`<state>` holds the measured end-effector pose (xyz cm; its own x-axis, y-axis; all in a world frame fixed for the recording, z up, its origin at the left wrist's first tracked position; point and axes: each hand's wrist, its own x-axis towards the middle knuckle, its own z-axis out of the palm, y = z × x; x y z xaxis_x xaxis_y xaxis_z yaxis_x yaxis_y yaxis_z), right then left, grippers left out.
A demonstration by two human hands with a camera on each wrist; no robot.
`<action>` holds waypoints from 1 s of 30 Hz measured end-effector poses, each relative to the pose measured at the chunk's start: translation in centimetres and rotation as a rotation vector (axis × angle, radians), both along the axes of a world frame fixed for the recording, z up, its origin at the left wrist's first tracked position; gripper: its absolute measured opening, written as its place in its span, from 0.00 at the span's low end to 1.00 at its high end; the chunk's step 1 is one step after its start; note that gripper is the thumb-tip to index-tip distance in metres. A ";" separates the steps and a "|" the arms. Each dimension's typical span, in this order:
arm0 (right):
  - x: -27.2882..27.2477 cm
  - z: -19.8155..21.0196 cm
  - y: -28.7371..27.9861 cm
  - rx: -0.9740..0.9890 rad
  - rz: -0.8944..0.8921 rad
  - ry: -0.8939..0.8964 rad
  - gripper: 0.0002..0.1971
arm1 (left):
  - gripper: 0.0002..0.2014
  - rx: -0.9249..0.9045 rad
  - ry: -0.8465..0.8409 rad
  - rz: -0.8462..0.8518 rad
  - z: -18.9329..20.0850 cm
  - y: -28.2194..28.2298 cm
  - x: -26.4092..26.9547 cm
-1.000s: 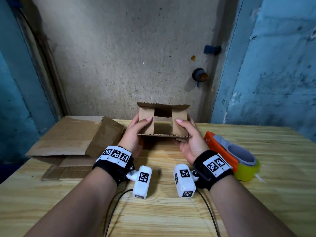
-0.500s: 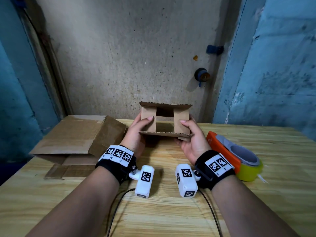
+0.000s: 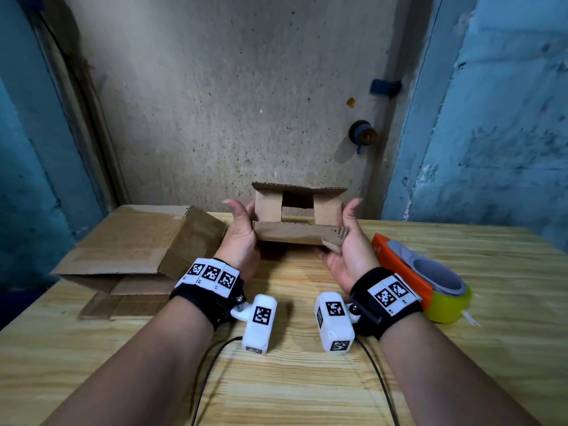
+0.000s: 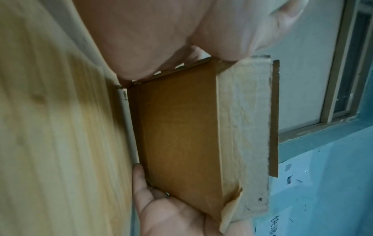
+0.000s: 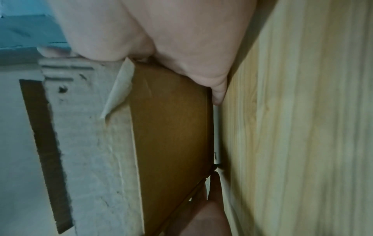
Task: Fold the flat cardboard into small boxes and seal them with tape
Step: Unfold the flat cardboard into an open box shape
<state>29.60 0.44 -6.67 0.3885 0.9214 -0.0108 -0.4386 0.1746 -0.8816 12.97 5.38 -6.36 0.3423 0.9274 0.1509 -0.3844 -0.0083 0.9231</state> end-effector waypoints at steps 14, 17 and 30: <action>0.0 0.3 -0.6 0.040 -0.076 0.099 0.34 | 0.60 0.156 0.137 0.018 -0.4 -0.1 -0.4; 0.0 0.2 -0.4 0.044 -0.072 0.100 0.36 | 0.46 0.094 0.087 -0.050 -0.5 0.0 -1.1; 0.2 -0.9 0.4 0.095 0.117 -0.018 0.57 | 0.30 0.036 0.012 0.043 -0.9 0.8 -0.2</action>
